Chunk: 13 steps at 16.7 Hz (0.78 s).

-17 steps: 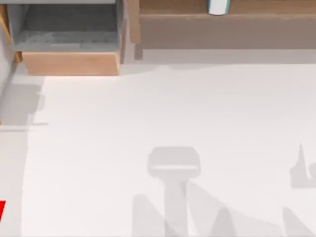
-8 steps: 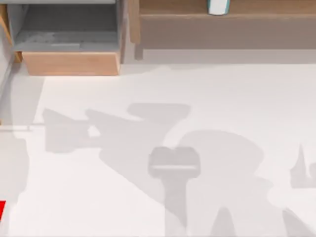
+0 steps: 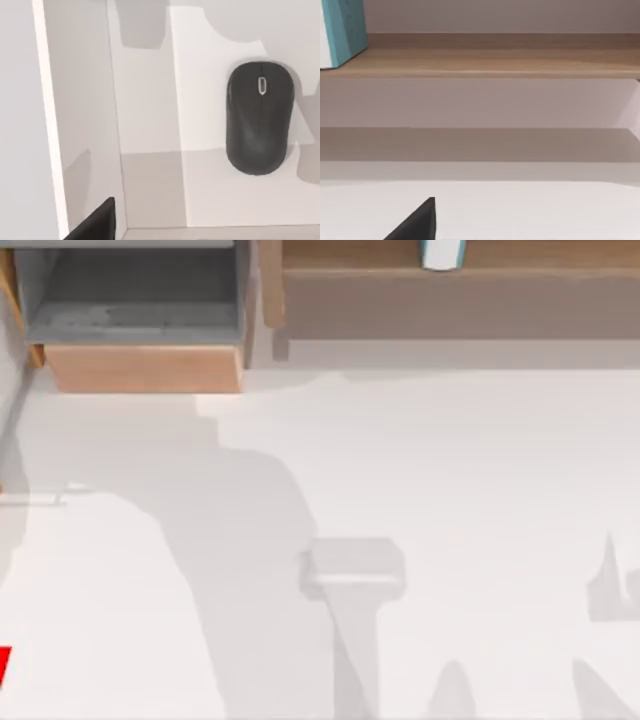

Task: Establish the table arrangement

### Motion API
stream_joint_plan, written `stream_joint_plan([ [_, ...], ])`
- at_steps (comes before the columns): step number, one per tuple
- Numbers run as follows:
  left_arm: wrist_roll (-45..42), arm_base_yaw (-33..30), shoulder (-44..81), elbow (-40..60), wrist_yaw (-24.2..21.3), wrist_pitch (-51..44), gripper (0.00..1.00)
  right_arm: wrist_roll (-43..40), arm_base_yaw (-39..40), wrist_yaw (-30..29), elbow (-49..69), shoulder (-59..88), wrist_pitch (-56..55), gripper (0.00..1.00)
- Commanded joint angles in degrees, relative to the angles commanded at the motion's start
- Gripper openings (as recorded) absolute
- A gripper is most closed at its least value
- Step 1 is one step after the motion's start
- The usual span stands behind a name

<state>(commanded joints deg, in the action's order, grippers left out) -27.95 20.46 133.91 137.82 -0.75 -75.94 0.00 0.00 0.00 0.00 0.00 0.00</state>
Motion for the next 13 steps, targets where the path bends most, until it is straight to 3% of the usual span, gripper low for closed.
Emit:
stream_joint_plan([
  [6, 1.97, -0.88, 14.89, 8.60, -1.79, -4.61, 1.00, 0.00, 0.00, 0.00, 0.00, 0.00, 0.00, 1.00],
  [13, 2.57, -1.33, 18.31, 10.68, -2.27, -5.23, 1.00, 0.00, 0.00, 0.00, 0.00, 0.00, 0.00, 1.00],
])
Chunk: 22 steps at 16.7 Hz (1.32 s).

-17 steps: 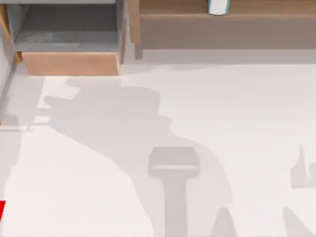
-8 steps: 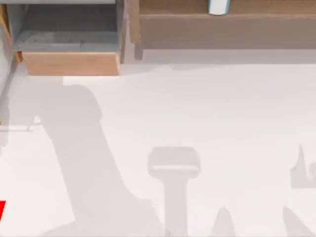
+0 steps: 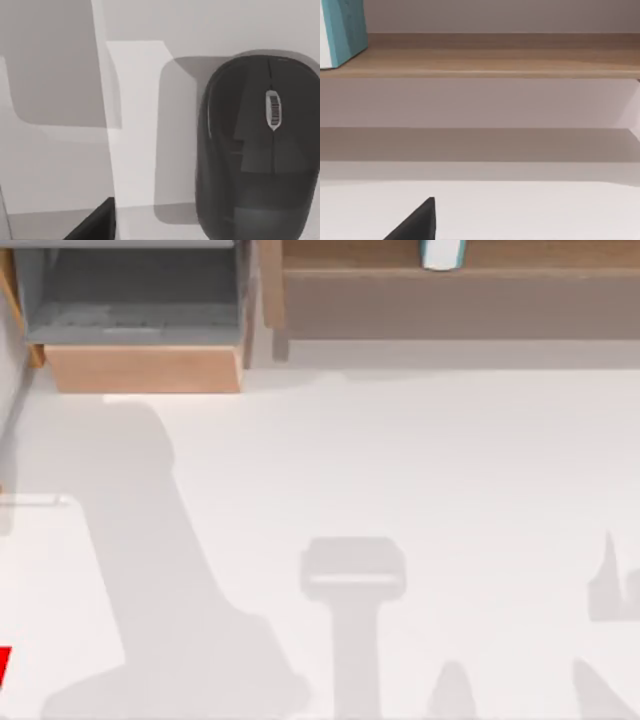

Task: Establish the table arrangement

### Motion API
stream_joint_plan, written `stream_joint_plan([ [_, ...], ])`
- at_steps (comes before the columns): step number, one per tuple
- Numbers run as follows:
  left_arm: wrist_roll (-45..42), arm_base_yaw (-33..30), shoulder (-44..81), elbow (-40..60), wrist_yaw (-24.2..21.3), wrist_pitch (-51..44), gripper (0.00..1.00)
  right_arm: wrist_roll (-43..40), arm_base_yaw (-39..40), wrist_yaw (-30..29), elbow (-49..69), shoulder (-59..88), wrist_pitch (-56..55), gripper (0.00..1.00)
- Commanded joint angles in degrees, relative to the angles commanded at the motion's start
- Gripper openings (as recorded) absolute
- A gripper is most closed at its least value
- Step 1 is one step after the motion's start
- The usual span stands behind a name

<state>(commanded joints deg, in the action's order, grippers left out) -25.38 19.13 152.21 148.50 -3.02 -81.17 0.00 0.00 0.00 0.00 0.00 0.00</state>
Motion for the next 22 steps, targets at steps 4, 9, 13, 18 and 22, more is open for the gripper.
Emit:
stream_joint_plan([
  [4, -0.29, 0.38, -0.62, -0.43, -0.02, -0.53, 1.00, 0.00, 0.00, 0.00, 0.00, 0.00, 0.00, 1.00],
  [9, -2.89, 2.13, -6.87, -1.17, -0.59, -6.00, 1.00, 0.00, 0.00, 0.00, 0.00, 0.00, 0.00, 1.00],
  [13, -2.98, 2.30, -8.39, -4.20, -0.87, -4.69, 1.00, 0.00, 0.00, 0.00, 0.00, 0.00, 0.00, 1.00],
  [18, -1.11, 0.79, -3.55, -7.40, -0.42, 3.24, 1.00, 0.00, 0.00, 0.00, 0.00, 0.00, 0.00, 1.00],
  [22, 0.08, -0.05, -0.48, -7.54, 0.02, 7.05, 1.00, 0.00, 0.00, 0.00, 0.00, 0.00, 0.00, 1.00],
])
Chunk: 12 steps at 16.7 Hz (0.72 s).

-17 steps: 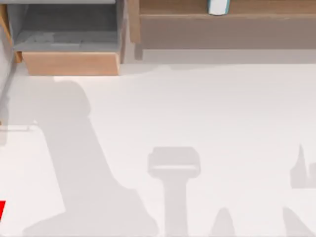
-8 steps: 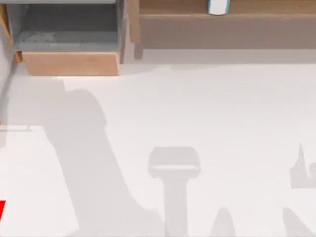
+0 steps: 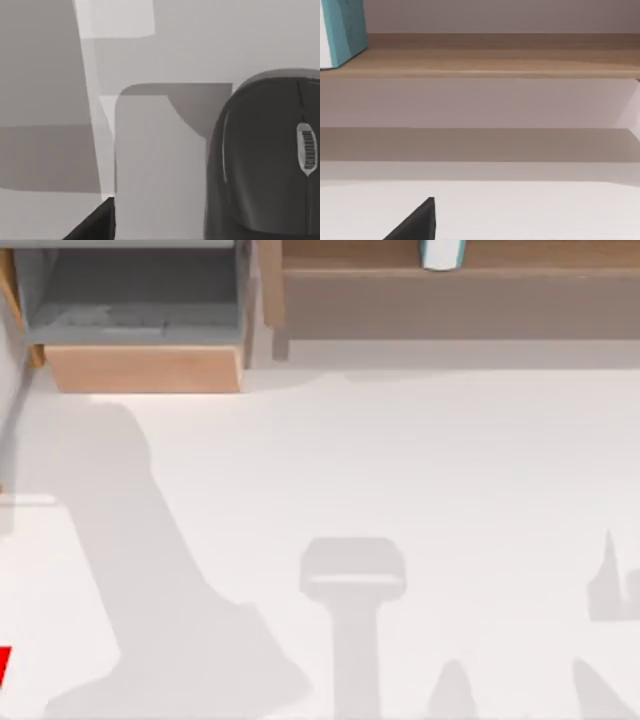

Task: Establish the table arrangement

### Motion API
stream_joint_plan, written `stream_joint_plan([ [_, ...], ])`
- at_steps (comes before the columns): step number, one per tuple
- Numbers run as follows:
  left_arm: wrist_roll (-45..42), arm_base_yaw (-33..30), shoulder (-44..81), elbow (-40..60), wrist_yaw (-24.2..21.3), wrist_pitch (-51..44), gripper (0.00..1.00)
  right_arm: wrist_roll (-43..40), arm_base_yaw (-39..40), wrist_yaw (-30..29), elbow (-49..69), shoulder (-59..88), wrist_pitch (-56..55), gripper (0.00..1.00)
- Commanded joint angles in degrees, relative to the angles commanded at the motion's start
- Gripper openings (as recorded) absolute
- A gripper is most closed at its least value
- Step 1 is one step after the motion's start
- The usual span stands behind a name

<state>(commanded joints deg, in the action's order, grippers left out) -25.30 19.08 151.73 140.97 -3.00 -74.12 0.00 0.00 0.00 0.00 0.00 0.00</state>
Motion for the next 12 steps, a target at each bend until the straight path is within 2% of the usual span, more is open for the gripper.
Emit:
stream_joint_plan([
  [4, 0.05, -0.07, 0.09, -0.03, 0.00, 0.12, 1.00, 0.00, 0.00, 0.00, 0.00, 0.00, 0.00, 1.00],
  [12, 0.05, -0.07, 0.09, -0.03, 0.00, 0.12, 0.40, 0.00, 0.00, 0.00, 0.00, 0.00, 0.00, 1.00],
])
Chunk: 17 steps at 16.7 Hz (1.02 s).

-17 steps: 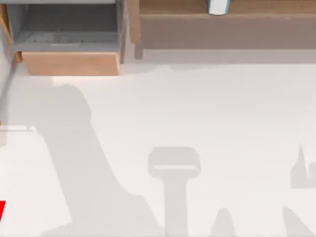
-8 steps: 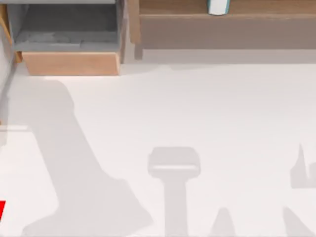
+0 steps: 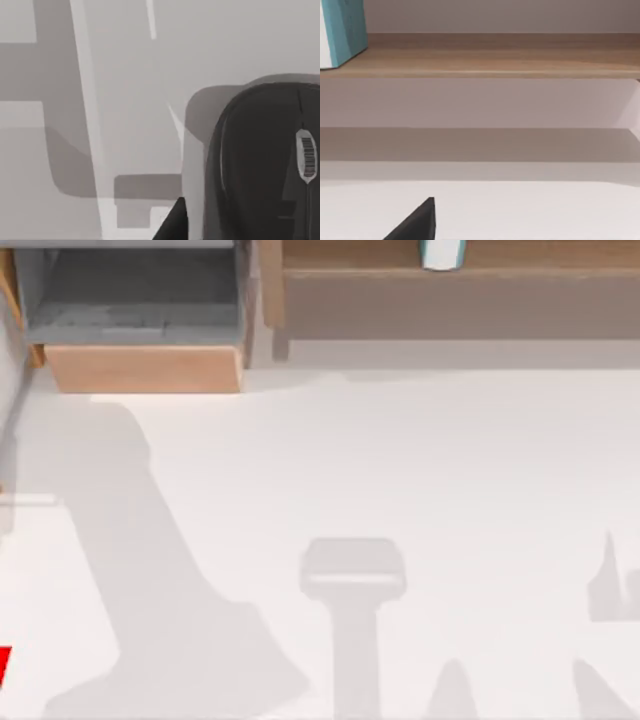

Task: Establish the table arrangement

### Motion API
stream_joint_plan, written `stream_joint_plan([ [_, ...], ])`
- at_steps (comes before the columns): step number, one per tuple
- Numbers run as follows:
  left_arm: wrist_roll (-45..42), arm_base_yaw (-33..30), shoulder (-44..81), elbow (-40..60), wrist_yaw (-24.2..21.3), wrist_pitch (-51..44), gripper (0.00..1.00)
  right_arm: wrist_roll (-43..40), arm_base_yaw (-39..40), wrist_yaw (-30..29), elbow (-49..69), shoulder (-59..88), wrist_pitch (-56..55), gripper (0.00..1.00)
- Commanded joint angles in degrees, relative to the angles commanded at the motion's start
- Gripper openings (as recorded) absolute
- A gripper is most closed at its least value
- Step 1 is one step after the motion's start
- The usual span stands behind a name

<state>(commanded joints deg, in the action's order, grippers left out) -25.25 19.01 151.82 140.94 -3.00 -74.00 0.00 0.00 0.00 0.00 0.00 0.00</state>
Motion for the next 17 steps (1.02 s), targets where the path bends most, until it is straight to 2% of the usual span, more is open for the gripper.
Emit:
stream_joint_plan([
  [5, 0.00, 0.00, 0.00, 0.00, 0.00, 0.00, 0.02, 0.00, 0.00, 0.00, 0.00, 0.00, 0.00, 1.00],
  [17, 0.02, 0.41, -1.33, -0.06, -0.16, -0.22, 0.00, 0.00, 0.00, 0.00, 0.00, 0.00, 0.00, 1.00],
])
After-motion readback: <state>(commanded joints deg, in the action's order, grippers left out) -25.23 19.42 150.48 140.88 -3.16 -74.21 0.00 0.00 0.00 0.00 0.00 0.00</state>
